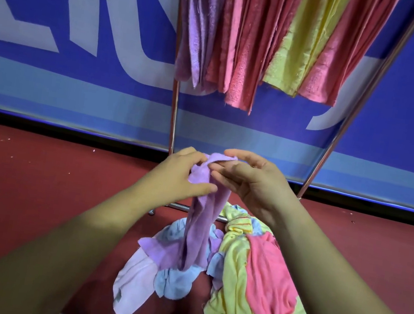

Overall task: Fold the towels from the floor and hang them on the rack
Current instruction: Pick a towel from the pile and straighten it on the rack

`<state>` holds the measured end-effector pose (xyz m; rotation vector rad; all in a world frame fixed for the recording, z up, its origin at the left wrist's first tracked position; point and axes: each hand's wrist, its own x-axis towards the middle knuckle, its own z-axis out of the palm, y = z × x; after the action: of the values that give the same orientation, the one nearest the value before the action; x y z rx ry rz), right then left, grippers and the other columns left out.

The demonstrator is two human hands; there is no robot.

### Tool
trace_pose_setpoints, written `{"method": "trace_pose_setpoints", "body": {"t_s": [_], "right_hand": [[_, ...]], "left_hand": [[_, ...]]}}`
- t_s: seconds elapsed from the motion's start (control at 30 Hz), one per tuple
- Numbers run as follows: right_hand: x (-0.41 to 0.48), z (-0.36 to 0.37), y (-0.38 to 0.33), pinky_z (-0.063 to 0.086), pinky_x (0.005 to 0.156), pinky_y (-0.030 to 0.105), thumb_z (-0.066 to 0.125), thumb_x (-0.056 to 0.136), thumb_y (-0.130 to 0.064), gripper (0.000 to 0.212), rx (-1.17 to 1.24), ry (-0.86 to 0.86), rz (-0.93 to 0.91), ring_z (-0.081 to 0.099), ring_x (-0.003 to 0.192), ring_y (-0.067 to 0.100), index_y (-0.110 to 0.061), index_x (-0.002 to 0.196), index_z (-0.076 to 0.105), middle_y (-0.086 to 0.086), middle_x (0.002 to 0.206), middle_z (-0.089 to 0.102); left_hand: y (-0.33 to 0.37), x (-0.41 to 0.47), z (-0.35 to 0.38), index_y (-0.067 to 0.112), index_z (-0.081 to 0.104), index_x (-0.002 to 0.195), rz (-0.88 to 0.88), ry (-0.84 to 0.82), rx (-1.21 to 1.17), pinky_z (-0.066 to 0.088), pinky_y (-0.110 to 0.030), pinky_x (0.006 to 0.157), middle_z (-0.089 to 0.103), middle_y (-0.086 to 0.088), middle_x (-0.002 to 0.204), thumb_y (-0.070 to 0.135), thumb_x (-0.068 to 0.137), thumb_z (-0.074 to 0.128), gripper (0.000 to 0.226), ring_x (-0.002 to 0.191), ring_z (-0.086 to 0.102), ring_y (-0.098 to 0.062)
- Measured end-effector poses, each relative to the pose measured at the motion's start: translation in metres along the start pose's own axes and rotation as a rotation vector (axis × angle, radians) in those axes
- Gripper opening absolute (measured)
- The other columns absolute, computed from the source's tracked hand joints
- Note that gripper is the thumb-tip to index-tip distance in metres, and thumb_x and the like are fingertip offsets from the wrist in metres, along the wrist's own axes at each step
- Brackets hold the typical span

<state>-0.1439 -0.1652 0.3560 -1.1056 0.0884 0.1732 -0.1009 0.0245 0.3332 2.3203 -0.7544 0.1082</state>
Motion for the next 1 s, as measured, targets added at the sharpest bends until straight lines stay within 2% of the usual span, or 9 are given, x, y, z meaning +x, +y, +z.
{"method": "trace_pose_setpoints", "body": {"t_s": [0.07, 0.13, 0.27, 0.33, 0.43, 0.53, 0.7, 0.87, 1.0], "right_hand": [[-0.001, 0.001, 0.001, 0.06, 0.087, 0.035, 0.051, 0.092, 0.016, 0.024, -0.109, -0.019, -0.042, 0.073, 0.096, 0.032, 0.002, 0.11, 0.06, 0.029, 0.1, 0.071], [-0.002, -0.001, 0.0, 0.061, 0.086, 0.037, 0.058, 0.09, 0.011, 0.019, -0.364, 0.002, -0.103, 0.074, 0.094, 0.032, -0.004, 0.101, 0.064, 0.025, 0.095, 0.074], [0.004, -0.02, -0.001, 0.056, 0.077, 0.037, 0.069, 0.083, -0.013, 0.009, -1.299, 0.125, -0.319, 0.07, 0.078, 0.022, -0.021, 0.084, 0.064, 0.001, 0.074, 0.074], [0.007, -0.027, 0.0, 0.054, 0.072, 0.035, 0.065, 0.083, -0.021, 0.005, -1.521, 0.026, -0.274, 0.066, 0.075, 0.021, -0.017, 0.081, 0.062, 0.0, 0.076, 0.071], [0.008, -0.037, 0.005, 0.051, 0.073, 0.034, 0.06, 0.09, -0.033, 0.02, -1.786, -0.2, 0.009, 0.062, 0.082, 0.025, -0.014, 0.087, 0.064, 0.0, 0.088, 0.068], [0.009, -0.045, 0.005, 0.053, 0.075, 0.033, 0.064, 0.09, -0.03, 0.015, -1.698, -0.201, 0.03, 0.066, 0.08, 0.022, -0.015, 0.088, 0.067, -0.003, 0.081, 0.068], [0.015, -0.061, -0.011, 0.053, 0.072, 0.04, 0.073, 0.087, -0.034, 0.026, -1.219, -0.006, -0.132, 0.062, 0.063, 0.018, -0.009, 0.078, 0.07, 0.008, 0.071, 0.07], [0.003, -0.051, -0.016, 0.046, 0.065, 0.017, 0.08, 0.082, -0.015, 0.006, -0.774, 0.117, -0.225, 0.056, 0.064, 0.004, -0.012, 0.081, 0.076, -0.005, 0.068, 0.068], [-0.005, -0.046, -0.022, 0.053, 0.076, 0.024, 0.079, 0.083, -0.011, 0.005, -0.576, 0.125, -0.231, 0.064, 0.075, 0.011, -0.013, 0.082, 0.075, 0.002, 0.078, 0.072]], "left_hand": [[-0.002, 0.002, 0.0, 0.012, 0.067, 0.091, 0.012, 0.079, 0.026, 0.033, -0.01, 0.067, 0.057, -0.001, 0.084, 0.015, 0.081, 0.076, 0.013, 0.072, 0.049, -0.011], [-0.005, 0.002, -0.003, 0.01, 0.072, 0.09, -0.009, 0.09, 0.033, 0.034, -0.01, 0.067, 0.064, -0.003, 0.084, 0.009, 0.085, 0.071, 0.006, 0.076, 0.055, -0.012], [-0.008, 0.003, -0.018, 0.019, 0.075, 0.085, -0.032, 0.062, -0.043, 0.04, -0.011, 0.072, 0.069, 0.008, 0.082, 0.019, 0.084, 0.075, 0.001, 0.079, 0.061, -0.002], [-0.005, 0.003, -0.023, 0.022, 0.076, 0.081, -0.045, 0.059, -0.109, 0.041, -0.012, 0.071, 0.07, 0.01, 0.08, 0.021, 0.082, 0.078, 0.002, 0.077, 0.062, -0.001], [-0.003, 0.003, -0.028, 0.024, 0.077, 0.08, -0.068, 0.062, -0.175, 0.044, -0.014, 0.072, 0.071, 0.009, 0.081, 0.023, 0.08, 0.08, 0.003, 0.078, 0.063, -0.002], [-0.007, 0.003, -0.034, 0.023, 0.075, 0.078, -0.099, 0.017, -0.145, 0.043, -0.013, 0.068, 0.072, 0.009, 0.081, 0.025, 0.079, 0.081, 0.006, 0.073, 0.061, 0.002], [-0.024, 0.003, -0.047, 0.028, 0.076, 0.084, -0.217, -0.04, -0.072, 0.046, -0.016, 0.073, 0.073, 0.019, 0.08, 0.027, 0.081, 0.079, 0.005, 0.074, 0.063, 0.007], [-0.019, 0.005, -0.047, 0.022, 0.078, 0.081, -0.262, 0.069, -0.241, 0.042, -0.009, 0.063, 0.072, 0.013, 0.071, 0.025, 0.078, 0.082, 0.006, 0.063, 0.057, 0.008], [-0.01, 0.004, -0.049, 0.02, 0.078, 0.085, -0.288, 0.18, -0.354, 0.044, -0.008, 0.065, 0.073, 0.005, 0.076, 0.026, 0.079, 0.081, 0.008, 0.065, 0.058, 0.003]]}}
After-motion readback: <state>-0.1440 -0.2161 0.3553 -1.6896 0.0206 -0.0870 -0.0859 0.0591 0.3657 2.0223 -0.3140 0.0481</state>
